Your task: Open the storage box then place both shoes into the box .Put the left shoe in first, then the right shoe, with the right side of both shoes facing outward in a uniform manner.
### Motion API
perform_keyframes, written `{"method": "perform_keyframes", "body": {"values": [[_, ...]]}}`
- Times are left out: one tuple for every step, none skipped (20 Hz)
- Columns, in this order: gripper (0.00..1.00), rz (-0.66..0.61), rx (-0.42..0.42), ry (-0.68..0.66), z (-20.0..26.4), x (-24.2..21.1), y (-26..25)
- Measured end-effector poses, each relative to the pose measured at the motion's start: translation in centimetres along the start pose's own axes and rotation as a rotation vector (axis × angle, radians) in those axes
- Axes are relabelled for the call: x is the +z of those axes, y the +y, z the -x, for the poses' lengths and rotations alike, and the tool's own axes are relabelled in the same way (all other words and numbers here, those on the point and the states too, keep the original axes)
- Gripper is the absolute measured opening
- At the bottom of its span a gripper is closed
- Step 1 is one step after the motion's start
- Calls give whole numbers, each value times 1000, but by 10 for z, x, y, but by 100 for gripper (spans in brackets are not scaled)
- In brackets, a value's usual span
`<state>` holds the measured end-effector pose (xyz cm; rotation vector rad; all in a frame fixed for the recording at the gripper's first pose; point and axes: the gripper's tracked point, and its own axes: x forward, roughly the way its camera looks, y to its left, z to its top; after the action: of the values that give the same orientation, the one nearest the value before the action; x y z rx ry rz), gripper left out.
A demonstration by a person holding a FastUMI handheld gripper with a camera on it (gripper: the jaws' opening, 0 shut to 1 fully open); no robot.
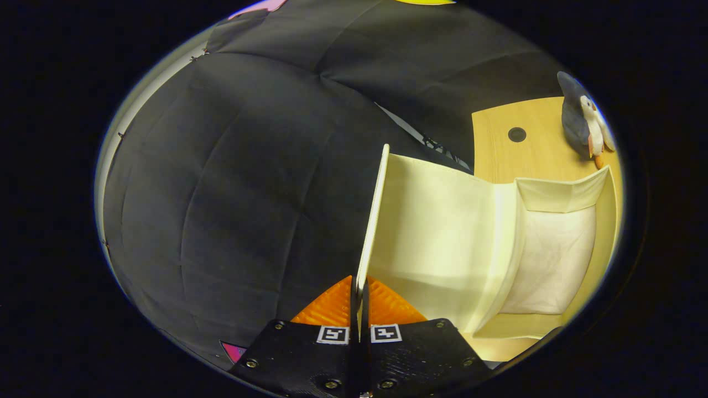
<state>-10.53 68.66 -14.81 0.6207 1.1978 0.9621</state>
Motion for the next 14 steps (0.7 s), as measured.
{"method": "perform_keyframes", "body": {"values": [[0,-6,-20,21,-15,-9,-3],[0,-26,-40,49,-29,-17,-6],[0,-45,-60,62,-49,-24,-12],[0,-46,-84,74,-65,-31,-20],[0,-36,-107,79,-76,-42,-27],[0,-30,-132,85,-90,-52,-36],[0,-30,-155,97,-100,-66,-44],[0,-37,-179,110,-106,-72,-53],[0,-39,-200,118,-110,-74,-61],[1,-38,-210,123,-108,-82,-59],[1,-43,-207,126,-110,-88,-59],[5,-40,-218,131,-109,-94,-61],[6,-26,-238,140,-108,-97,-66],[10,1,-248,147,-109,-98,-71]]}}
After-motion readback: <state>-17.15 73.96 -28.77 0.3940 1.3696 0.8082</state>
